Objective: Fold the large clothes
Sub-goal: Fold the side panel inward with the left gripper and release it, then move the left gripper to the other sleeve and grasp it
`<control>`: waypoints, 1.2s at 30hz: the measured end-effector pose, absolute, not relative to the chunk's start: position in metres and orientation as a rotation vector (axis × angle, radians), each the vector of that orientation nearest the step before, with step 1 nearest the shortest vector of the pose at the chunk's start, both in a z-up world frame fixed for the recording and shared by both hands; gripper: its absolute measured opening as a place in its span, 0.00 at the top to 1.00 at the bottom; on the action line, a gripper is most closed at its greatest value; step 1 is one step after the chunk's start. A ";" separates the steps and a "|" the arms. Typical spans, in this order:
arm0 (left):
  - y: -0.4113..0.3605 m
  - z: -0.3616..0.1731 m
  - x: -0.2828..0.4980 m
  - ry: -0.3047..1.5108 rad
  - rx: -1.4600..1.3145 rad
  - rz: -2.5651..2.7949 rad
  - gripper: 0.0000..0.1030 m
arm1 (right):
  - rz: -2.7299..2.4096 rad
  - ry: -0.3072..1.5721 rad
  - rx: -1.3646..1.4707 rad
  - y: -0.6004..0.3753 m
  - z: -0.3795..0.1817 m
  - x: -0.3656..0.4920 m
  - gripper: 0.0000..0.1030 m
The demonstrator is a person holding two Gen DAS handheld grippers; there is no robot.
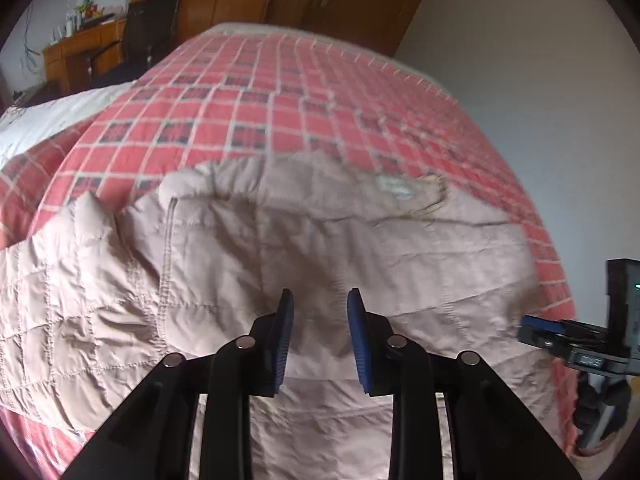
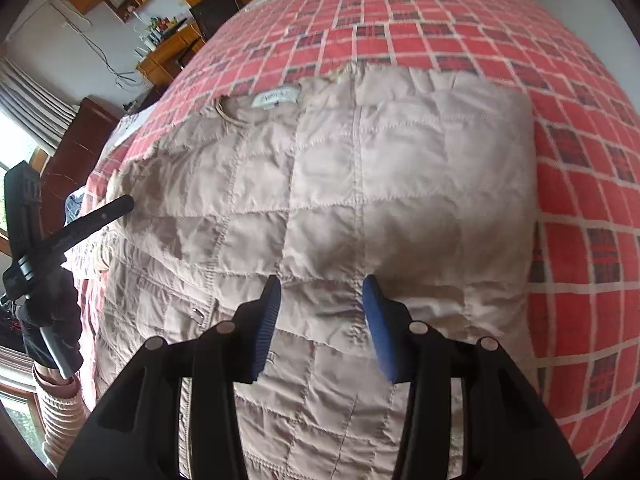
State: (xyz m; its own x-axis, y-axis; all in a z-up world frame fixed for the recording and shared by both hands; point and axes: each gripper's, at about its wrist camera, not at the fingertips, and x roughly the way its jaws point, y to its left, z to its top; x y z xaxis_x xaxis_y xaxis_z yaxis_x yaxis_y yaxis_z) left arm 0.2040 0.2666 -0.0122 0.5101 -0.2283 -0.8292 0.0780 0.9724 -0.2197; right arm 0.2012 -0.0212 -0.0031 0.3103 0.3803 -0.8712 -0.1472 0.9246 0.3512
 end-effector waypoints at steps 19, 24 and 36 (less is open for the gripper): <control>0.363 0.025 0.129 0.893 -0.328 -0.132 0.49 | 0.419 1.122 0.246 -0.024 0.032 0.171 0.50; 0.458 0.027 0.075 0.874 -0.383 0.095 0.48 | 0.464 1.170 0.257 -0.014 0.023 0.166 0.50; 0.642 -0.022 -0.002 0.848 -0.670 0.475 0.48 | 0.507 1.220 0.204 0.015 0.007 0.160 0.50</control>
State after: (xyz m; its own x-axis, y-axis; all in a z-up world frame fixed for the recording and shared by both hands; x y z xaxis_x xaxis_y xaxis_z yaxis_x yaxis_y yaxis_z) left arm -0.0023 0.6416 -0.0221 0.5796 0.1198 -0.8060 -0.6249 0.7001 -0.3453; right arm 0.1602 0.0154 0.0069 0.2500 0.4757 -0.8433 -0.2621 0.8717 0.4140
